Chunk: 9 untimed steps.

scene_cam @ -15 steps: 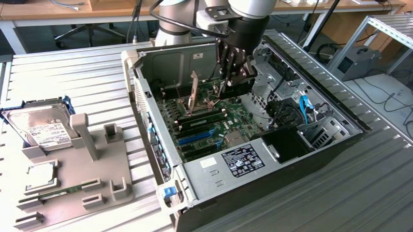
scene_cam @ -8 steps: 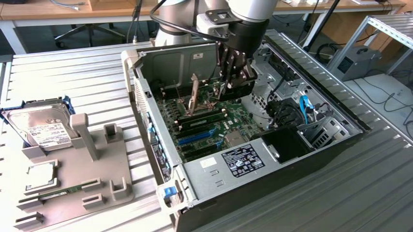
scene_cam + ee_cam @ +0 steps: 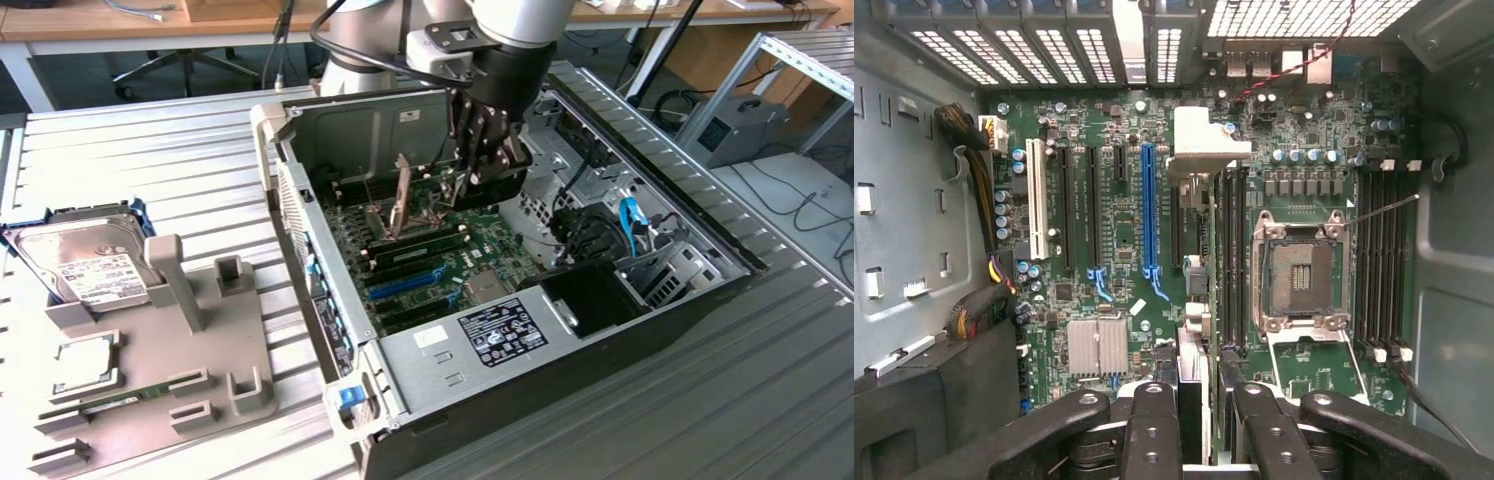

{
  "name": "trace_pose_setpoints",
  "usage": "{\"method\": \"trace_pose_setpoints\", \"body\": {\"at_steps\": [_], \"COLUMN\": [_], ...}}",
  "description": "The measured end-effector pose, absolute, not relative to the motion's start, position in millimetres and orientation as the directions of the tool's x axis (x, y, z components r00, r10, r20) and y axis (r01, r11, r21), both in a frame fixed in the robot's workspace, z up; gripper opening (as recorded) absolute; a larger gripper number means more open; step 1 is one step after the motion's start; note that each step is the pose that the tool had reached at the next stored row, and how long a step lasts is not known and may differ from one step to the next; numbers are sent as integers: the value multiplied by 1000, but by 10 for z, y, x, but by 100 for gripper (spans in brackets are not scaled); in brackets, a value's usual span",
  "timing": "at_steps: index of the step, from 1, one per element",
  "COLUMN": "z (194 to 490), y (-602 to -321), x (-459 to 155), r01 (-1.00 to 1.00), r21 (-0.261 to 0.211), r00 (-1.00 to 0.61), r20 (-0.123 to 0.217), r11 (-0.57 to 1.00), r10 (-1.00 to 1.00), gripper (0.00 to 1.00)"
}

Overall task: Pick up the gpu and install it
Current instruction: 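Insert the gpu into the slot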

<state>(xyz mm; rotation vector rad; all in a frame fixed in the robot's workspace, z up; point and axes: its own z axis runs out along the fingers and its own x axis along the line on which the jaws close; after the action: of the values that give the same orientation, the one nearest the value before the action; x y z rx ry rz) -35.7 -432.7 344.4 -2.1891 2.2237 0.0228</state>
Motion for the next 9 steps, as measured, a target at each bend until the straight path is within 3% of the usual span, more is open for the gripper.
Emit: {"method": "trace_pose_setpoints", "body": {"at_steps": [9], "z": [3431], "y": [-4333], "x": [-357], "r01": [-1000], "r21": [-4], "r00": [-16], "r20": [-25], "r11": [16], "r10": [-1000], "gripper": [26]}}
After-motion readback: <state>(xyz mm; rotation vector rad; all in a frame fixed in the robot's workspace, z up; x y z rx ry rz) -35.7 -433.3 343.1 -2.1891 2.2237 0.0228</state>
